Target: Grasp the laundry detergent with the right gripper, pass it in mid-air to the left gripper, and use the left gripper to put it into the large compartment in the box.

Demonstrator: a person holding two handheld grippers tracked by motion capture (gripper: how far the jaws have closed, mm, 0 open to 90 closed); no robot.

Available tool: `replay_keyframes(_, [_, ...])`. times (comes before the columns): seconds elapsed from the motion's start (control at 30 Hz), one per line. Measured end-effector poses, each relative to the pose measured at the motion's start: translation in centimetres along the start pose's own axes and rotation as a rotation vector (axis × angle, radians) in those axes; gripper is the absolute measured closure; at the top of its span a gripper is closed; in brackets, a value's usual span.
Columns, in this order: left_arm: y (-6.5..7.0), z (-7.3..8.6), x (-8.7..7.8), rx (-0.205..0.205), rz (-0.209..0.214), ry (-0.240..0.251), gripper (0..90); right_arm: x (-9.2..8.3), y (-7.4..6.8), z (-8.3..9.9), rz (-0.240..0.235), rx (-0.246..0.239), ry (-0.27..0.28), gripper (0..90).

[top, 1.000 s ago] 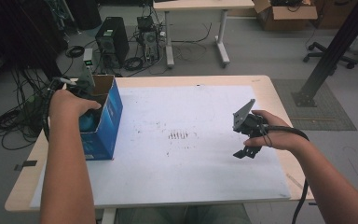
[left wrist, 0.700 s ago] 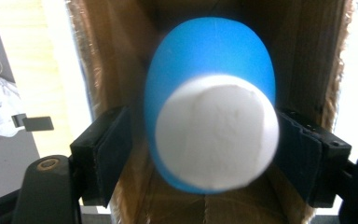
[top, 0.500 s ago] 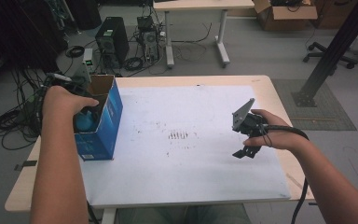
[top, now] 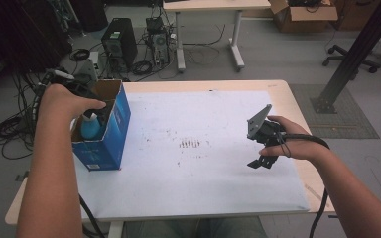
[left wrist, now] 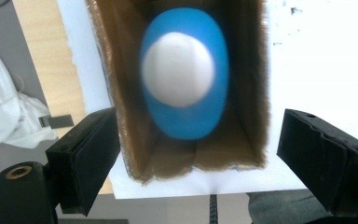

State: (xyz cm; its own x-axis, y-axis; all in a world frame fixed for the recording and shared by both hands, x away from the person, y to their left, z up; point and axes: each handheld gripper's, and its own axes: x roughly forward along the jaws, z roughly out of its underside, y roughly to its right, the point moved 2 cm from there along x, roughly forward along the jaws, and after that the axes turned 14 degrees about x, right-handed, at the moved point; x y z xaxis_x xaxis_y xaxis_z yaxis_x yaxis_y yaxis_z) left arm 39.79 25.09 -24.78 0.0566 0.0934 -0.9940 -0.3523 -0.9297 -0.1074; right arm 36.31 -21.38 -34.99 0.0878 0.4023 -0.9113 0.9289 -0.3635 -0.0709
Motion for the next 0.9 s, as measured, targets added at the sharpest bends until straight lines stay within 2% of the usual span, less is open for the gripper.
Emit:
replay_keyframes(0.13, [1.2,-0.2,-0.8,0.051,-0.011,-0.001,10.1,0.0,-0.2,0.0,0.001,-0.001,-0.002,3.3])
replay_keyframes(0.33, [3.6,-0.7,-1.9,0.11,-0.014,0.025,9.9,-0.3,-0.5,0.1,0.004,-0.003,0.006,3.3])
replay_keyframes(0.57, [6.7,-1.5,-2.7,0.209,-0.03,0.032,5.8,-0.7,-0.7,0.4,0.011,-0.002,0.007,3.3])
replay_keyframes(0.73, [9.4,-2.2,-3.1,0.309,-0.019,0.028,4.7,-0.9,-0.7,0.6,0.015,0.002,0.014,3.2])
replay_keyframes(0.87, [11.1,-2.7,-3.3,0.372,-0.025,0.03,4.7,-1.0,-0.8,0.7,0.013,0.0,0.011,3.3])
replay_keyframes(0.9, [11.6,-2.8,-3.3,0.399,-0.029,0.028,4.7,-1.0,-0.9,0.7,0.013,0.0,0.01,3.3])
